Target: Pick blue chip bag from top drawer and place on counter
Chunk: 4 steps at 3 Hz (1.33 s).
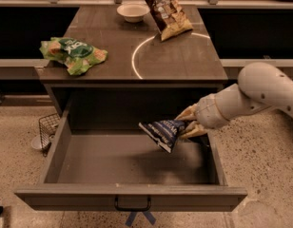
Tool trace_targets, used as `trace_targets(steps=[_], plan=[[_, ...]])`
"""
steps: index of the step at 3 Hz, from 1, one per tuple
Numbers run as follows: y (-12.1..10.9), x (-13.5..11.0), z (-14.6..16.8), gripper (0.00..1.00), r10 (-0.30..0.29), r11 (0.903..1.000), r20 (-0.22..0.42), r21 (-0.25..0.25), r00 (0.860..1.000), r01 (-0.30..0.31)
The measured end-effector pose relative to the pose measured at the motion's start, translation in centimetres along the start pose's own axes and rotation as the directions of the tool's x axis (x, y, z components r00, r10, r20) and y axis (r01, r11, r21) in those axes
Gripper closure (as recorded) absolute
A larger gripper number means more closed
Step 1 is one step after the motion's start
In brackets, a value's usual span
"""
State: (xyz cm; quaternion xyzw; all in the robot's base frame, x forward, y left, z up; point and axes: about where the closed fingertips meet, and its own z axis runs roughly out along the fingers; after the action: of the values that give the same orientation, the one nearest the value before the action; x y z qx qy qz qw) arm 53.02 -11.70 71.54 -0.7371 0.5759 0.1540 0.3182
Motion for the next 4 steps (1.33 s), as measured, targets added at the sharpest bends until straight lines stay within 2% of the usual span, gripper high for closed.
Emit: trace_targets(steps=[1, 2, 3, 4], plan=[[-1.8, -2.7, -5.5, 1.0, -0.041, 0.999, 0.023, 0.02, 0.999, 0.041], [-4.1, -5.8, -11.4, 1.0, -0.12, 0.9924, 0.034, 0.031, 0.992, 0.119], [-7.6, -7.5, -15.4, 1.0, -0.176, 0.9813, 0.0, 0.079, 0.984, 0.175], [-13.8, -8.6, -17.0, 1.0, -0.222, 0.9569, -0.077, 0.175, 0.972, 0.232]])
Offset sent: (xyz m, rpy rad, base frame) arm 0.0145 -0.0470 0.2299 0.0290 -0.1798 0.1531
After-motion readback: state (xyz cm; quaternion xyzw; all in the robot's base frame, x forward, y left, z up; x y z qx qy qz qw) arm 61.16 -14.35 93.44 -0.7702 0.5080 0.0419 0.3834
